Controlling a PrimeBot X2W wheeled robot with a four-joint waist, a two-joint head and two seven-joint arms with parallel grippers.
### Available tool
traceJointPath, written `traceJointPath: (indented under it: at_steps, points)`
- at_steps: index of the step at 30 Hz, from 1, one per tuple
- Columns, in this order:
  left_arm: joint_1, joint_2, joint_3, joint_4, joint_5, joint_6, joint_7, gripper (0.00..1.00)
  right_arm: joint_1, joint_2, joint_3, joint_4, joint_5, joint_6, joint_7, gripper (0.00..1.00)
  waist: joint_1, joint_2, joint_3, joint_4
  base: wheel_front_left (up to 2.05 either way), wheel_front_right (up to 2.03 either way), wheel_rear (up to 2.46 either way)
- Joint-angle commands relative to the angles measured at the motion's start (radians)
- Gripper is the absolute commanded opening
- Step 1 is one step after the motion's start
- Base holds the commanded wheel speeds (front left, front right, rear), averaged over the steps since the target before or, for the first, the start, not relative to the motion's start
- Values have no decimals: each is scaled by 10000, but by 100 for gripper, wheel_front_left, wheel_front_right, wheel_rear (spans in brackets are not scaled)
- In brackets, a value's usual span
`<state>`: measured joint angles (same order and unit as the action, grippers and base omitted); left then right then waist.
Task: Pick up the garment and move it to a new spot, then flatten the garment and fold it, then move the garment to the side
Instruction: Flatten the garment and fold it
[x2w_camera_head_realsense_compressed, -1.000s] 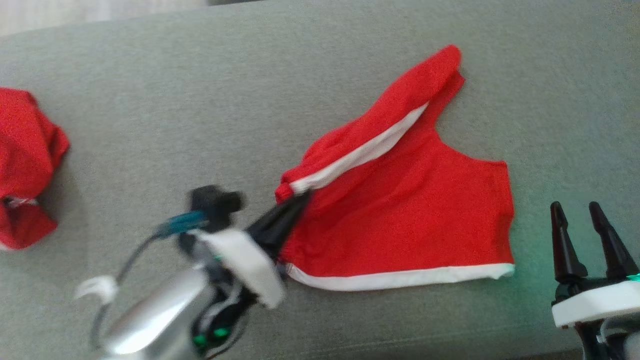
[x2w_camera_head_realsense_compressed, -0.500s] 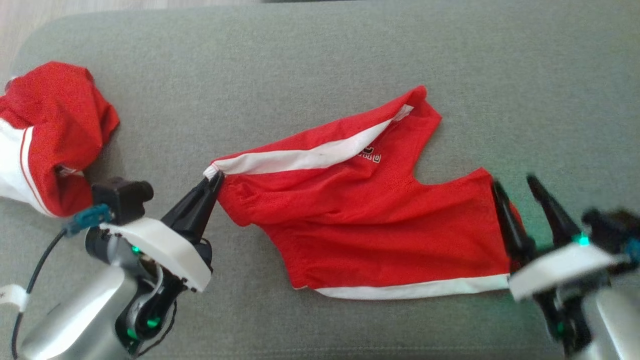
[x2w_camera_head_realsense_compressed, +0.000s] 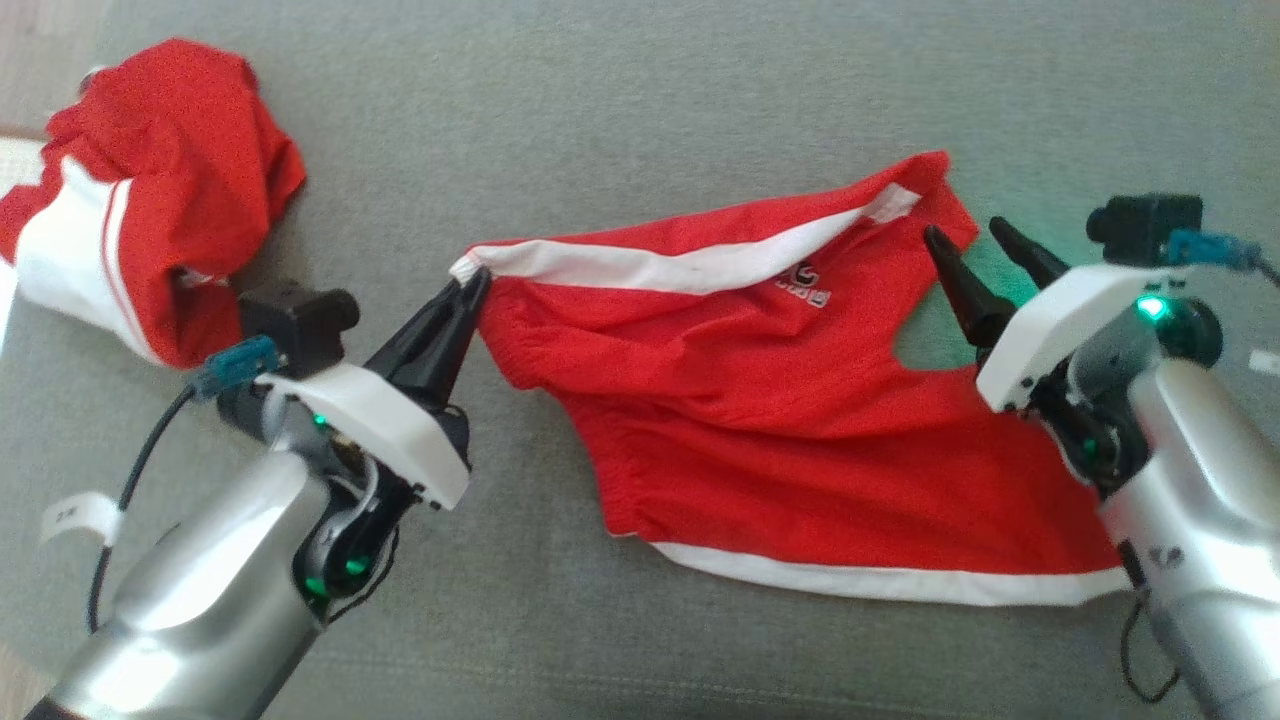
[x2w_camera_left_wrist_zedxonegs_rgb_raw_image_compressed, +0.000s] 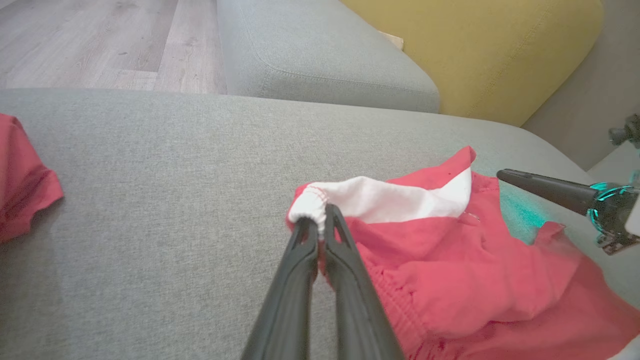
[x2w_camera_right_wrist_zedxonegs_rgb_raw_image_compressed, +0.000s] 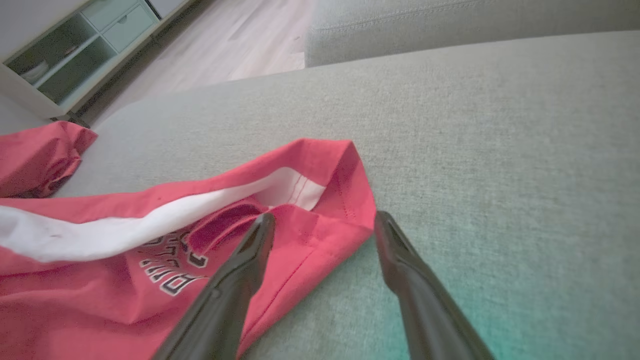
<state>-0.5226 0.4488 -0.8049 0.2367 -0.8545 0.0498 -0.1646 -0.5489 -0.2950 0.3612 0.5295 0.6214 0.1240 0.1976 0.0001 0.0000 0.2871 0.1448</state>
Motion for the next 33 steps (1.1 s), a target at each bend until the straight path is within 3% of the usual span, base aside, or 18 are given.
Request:
traceJointPath:
  at_steps: [1, 9, 10, 13, 14, 15, 24, 33]
  points:
    - [-593, 211, 342, -92, 127, -116, -150, 0, -445, -126, 272, -35, 81, 67, 56, 100, -1, 0, 167, 242, 0, 0, 0]
    - [-1044, -185, 130, 518, 250, -510, -294, 0, -1654, -274, 1103, 1563, 446, 67, 245, 100, -1, 0, 383, 587, 0, 0, 0]
    - [-1099, -233, 118, 573, 254, -549, -311, 0, -1764, -280, 1137, 1732, 527, 67, 216, 92, -1, 0, 429, 626, 0, 0, 0]
    - [-1269, -364, 87, 757, 271, -666, -362, 0, -2036, -277, 1253, 2101, 800, 67, 56, 31, -1, 0, 552, 719, 0, 0, 0]
    - [-1324, -406, 86, 825, 269, -703, -381, 0, -2107, -285, 1323, 2153, 889, 67, -18, 5, -1, 0, 588, 736, 0, 0, 0]
    - [-1377, -441, 87, 900, 268, -740, -401, 0, -2166, -303, 1401, 2174, 979, 67, -118, 0, -1, 0, 611, 741, 0, 0, 0]
    - [-1725, -337, 335, 1339, 439, -991, -730, 0, -2544, -664, 1932, 1800, 1958, 67, -1016, 0, -1, 0, 329, 348, 0, 0, 0]
    - [-3381, 137, 1196, 821, 485, -1386, -816, 0, -3787, -2310, 1992, 404, 2943, 67, -1506, 0, -1, 0, -81, -740, 0, 0, 0]
